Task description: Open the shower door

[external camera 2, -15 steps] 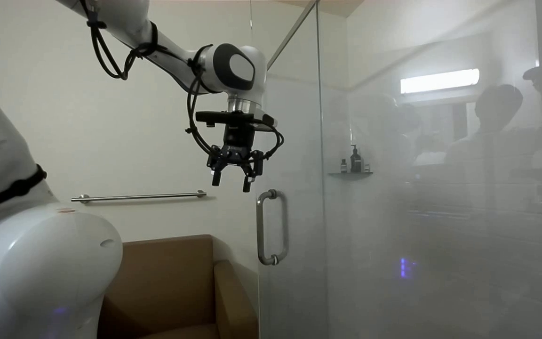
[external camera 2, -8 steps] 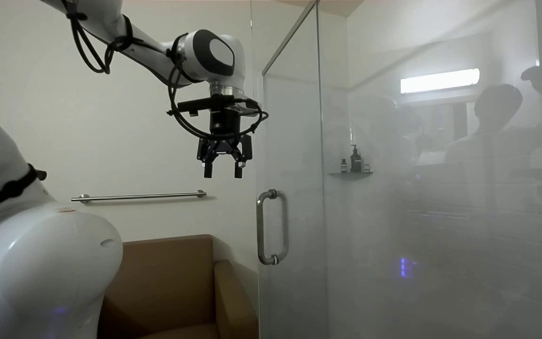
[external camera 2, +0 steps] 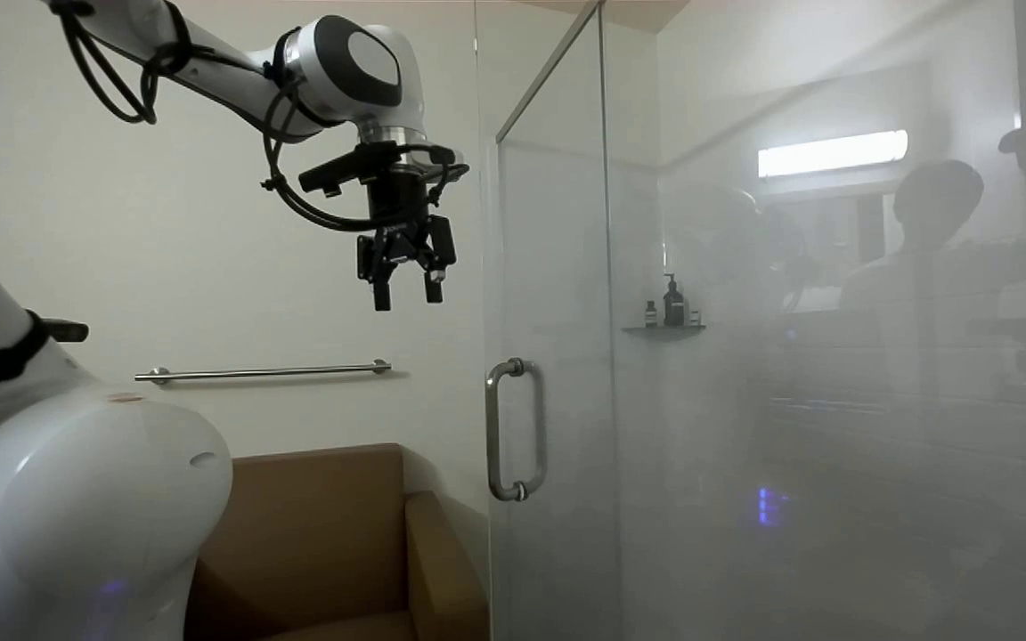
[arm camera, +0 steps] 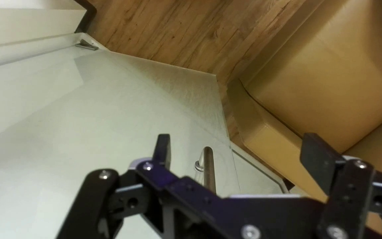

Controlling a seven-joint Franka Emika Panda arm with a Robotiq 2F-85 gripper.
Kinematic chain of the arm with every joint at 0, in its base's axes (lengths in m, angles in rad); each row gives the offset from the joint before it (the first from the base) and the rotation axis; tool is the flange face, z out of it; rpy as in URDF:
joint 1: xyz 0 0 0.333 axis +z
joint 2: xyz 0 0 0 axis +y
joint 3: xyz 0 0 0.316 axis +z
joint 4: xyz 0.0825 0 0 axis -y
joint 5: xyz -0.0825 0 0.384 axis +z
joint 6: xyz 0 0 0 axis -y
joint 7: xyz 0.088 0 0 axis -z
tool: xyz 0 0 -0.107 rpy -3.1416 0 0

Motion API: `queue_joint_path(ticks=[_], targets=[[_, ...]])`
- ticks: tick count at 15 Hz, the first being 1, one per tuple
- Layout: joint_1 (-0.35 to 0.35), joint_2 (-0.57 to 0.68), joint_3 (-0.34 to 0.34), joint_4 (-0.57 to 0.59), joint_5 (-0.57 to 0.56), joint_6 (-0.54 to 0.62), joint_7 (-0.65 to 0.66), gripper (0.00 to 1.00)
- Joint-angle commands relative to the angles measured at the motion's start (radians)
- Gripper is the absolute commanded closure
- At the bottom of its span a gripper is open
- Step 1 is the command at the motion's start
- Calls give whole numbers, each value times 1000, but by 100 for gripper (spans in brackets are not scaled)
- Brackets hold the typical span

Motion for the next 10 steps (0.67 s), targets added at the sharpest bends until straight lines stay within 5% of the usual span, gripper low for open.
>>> queue_joint_path(ticks=[1, 10], targets=[[1, -1, 13, -4, -21, 12, 75, 0], [10, 0, 6, 2, -22, 13, 99, 0]])
